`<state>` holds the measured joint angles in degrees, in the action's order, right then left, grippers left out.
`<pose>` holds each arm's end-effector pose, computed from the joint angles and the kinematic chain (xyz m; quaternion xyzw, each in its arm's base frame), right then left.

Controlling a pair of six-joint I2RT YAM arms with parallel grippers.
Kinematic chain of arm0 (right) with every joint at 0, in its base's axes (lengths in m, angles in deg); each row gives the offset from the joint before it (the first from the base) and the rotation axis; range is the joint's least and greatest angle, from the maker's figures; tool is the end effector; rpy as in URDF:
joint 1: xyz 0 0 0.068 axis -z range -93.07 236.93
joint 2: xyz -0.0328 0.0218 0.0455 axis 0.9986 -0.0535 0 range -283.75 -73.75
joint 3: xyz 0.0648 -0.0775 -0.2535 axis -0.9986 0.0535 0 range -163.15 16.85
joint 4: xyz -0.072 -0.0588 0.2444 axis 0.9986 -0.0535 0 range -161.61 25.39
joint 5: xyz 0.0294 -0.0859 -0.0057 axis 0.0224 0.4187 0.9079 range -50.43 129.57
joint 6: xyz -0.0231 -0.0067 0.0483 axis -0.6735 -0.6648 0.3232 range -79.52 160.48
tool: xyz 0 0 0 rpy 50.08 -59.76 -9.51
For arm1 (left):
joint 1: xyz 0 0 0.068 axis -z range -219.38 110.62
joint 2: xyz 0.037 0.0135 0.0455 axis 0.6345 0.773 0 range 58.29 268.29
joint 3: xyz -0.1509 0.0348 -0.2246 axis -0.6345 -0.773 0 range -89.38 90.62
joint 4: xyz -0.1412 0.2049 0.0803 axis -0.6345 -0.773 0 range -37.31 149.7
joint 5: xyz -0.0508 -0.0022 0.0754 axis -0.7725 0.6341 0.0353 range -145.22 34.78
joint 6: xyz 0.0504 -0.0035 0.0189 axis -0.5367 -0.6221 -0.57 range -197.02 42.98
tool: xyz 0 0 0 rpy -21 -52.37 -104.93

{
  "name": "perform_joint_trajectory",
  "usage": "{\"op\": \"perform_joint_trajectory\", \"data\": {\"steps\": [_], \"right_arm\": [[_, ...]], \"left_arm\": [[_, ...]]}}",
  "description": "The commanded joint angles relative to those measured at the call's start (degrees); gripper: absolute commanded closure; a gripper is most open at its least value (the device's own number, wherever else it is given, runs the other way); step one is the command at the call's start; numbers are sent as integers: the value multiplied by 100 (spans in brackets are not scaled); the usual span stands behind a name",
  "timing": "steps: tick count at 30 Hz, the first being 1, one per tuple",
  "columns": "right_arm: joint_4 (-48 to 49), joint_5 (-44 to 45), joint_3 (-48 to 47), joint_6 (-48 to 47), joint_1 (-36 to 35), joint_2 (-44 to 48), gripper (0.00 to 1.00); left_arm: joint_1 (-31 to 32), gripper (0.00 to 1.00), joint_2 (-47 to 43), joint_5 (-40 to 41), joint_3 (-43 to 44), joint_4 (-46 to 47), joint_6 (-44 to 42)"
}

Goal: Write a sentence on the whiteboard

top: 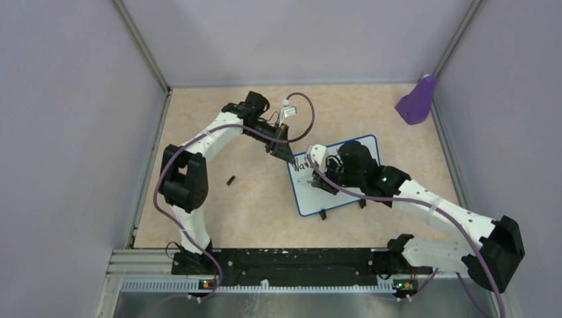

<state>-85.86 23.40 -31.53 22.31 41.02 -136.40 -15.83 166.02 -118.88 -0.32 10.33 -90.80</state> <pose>0.1593 0.1786 0.2829 -0.5216 0.7120 0.2300 0.4100 0.3405 -0.1833 0.2601 0.3621 0.7581 -0.5296 0.1172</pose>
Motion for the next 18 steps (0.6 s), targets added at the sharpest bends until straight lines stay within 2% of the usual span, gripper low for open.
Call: {"op": "perform_joint_trajectory", "data": {"steps": [1, 18], "right_arm": [[236, 156, -413, 95, -52, -3, 100], [173, 413, -431, -11, -54, -153, 100]], "left_arm": [[-37, 100, -164, 190, 41, -8, -169], [-35, 100, -85, 150, 132, -50, -175]]}}
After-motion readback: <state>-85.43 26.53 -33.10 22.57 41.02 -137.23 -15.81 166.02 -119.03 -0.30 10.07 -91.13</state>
